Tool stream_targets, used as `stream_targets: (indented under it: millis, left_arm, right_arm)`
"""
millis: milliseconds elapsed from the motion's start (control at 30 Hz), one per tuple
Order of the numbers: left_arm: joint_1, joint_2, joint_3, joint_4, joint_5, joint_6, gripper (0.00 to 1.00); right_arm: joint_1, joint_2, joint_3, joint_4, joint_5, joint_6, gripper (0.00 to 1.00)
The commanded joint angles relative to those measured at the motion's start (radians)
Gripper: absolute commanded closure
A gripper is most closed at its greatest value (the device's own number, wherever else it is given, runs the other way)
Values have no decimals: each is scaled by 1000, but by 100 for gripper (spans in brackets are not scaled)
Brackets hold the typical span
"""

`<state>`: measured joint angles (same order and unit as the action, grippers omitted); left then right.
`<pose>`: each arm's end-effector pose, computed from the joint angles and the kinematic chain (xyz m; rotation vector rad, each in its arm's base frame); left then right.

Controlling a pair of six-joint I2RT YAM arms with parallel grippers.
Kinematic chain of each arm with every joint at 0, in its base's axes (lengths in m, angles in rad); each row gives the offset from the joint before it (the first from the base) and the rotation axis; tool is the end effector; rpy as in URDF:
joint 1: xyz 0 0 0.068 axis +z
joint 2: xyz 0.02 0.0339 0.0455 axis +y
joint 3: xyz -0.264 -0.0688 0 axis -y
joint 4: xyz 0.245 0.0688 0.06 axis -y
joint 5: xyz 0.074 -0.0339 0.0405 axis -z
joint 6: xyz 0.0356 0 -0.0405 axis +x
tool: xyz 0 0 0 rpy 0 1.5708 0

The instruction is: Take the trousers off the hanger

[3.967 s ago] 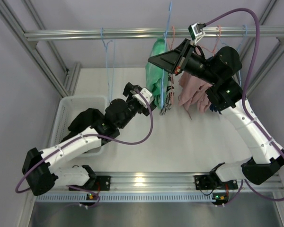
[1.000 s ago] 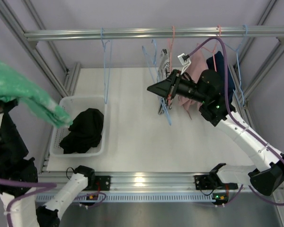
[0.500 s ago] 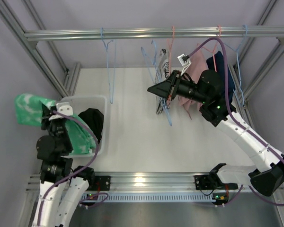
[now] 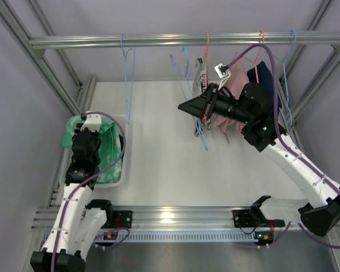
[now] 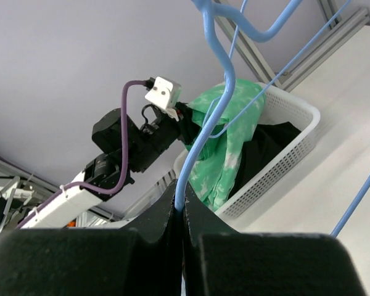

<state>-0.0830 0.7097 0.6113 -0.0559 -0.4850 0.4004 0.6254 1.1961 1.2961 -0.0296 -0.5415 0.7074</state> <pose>0.1745 0.0021 0.3050 0.0576 1.7500 0.6502 0.2044 0.1703 0.4507 -0.4184 1.6492 1.4374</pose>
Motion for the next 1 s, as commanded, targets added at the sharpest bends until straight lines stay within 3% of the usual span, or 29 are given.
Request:
stream_targets:
  millis: [0,100,133,200,300,733,967]
  left_arm:
    - [43,-59,71,-195,145,-171,68]
    - [48,-91,137,-424,314,-196,52]
    - [48,-93,154,-470,333,-196,38]
    - [48,-78,204,-572,338,-193,27]
    - [49,-67,301,-639,295,-205,1]
    - [48,62,838,-733,395,-334,1]
    - [48,86,886,-681,418,-406,1]
  right_arm:
    - [11,-47,68,-27,18,-39,100]
    - [17,-30,97,-65,12,-29,100]
    - [25,-24,107,-72,12,-26,100]
    - [34,-12,117,-90,25,-23,100]
    - [40,11,126,-84,28,18,100]
    - [97,194,307,-61,107,142,100]
    - [109,341,437,-81,167,196,100]
